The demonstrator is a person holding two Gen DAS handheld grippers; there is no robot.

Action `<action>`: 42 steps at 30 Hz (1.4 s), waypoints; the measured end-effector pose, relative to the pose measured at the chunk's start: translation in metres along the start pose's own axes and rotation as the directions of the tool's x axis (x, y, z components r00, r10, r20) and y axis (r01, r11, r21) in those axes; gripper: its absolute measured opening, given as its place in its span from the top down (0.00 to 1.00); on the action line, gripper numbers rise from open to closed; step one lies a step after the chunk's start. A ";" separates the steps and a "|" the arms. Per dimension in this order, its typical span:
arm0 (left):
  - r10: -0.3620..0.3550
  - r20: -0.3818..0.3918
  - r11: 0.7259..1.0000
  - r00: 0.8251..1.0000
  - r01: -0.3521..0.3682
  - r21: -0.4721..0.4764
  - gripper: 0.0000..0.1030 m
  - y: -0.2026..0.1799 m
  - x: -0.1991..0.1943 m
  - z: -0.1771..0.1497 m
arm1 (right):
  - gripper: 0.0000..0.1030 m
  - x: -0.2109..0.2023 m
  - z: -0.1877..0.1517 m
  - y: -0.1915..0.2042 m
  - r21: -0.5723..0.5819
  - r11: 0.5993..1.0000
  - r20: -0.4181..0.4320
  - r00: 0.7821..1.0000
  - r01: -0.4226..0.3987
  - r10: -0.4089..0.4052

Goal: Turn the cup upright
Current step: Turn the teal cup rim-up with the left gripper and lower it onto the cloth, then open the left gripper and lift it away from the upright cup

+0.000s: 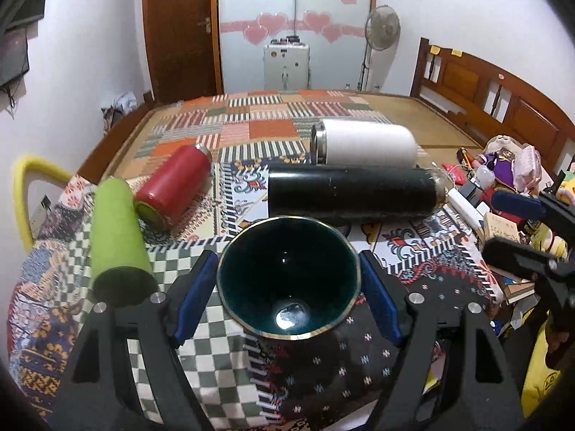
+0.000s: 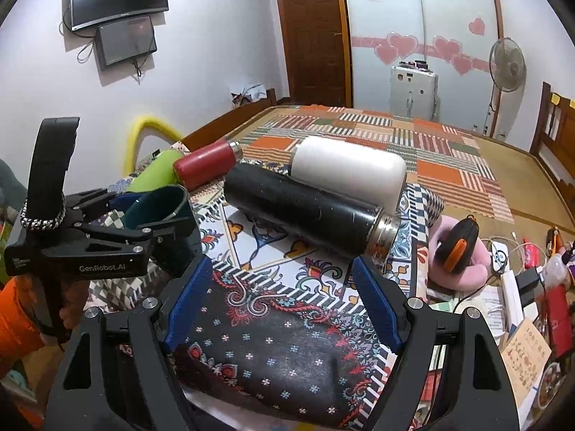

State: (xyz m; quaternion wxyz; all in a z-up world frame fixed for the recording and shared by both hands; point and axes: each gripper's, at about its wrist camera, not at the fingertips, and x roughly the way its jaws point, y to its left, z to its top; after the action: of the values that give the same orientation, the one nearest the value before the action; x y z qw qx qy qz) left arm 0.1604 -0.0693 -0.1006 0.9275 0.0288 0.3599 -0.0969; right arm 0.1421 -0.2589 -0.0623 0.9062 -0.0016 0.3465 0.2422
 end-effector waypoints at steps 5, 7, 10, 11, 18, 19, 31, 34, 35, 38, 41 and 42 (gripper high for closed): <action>0.022 0.111 1.000 0.994 -0.024 0.017 0.24 -0.001 -0.047 0.001 | 0.24 -0.021 0.006 0.012 -0.002 1.000 0.055 0.998 0.008 -0.008; 0.020 0.150 1.000 0.988 -0.021 0.003 0.23 0.001 -0.067 0.003 | 0.24 -0.032 0.008 0.019 -0.007 1.000 0.079 0.997 0.013 -0.013; 0.013 0.217 1.000 0.976 -0.007 -0.028 0.22 0.008 -0.100 0.003 | 0.24 -0.049 0.010 0.030 -0.019 0.999 0.124 0.992 0.027 -0.024; 0.015 0.238 0.999 0.971 -0.007 -0.035 0.21 0.009 -0.109 0.002 | 0.24 -0.057 0.011 0.035 -0.022 0.999 0.144 0.989 0.032 -0.028; 0.078 0.394 0.996 0.916 -0.059 -0.061 0.19 0.016 -0.173 -0.014 | 0.24 -0.104 0.016 0.069 -0.027 0.998 0.280 0.959 0.048 -0.038; 0.083 0.409 0.996 0.908 -0.063 -0.063 0.19 0.015 -0.180 -0.017 | 0.23 -0.108 0.016 0.072 -0.025 0.999 0.294 0.955 0.046 -0.037; 0.122 0.550 0.992 0.826 -0.094 -0.078 0.05 0.005 -0.239 -0.048 | 0.17 -0.151 0.004 0.111 -0.011 0.998 0.462 0.886 0.058 -0.046; 0.128 0.559 0.992 0.819 -0.099 -0.082 0.00 0.004 -0.243 -0.054 | 0.12 -0.152 -0.003 0.117 -0.013 0.998 0.476 0.878 0.066 -0.052; 0.134 0.563 0.991 0.816 -0.104 -0.085 0.00 0.004 -0.243 -0.055 | 0.08 -0.151 -0.004 0.119 -0.013 0.997 0.480 0.875 0.073 -0.058; 0.135 0.563 0.991 0.815 -0.107 -0.083 0.00 0.004 -0.243 -0.059 | 0.00 -0.153 -0.012 0.125 -0.005 0.994 0.507 0.857 0.111 -0.093; 0.134 0.562 0.991 0.816 -0.099 -0.093 0.00 0.005 -0.243 -0.061 | 0.00 -0.154 -0.014 0.128 -0.014 0.992 0.512 0.853 0.125 -0.101; 0.137 0.563 0.990 0.815 -0.100 -0.095 0.00 0.005 -0.243 -0.061 | 0.00 -0.156 -0.016 0.129 -0.012 0.992 0.515 0.851 0.128 -0.103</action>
State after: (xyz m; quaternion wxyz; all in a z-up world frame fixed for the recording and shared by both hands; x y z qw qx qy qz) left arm -0.0549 -0.0177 0.0179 0.9972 -0.0075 0.0678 -0.0321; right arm -0.0245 -0.2157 0.0452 0.9784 0.0212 0.0863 0.1868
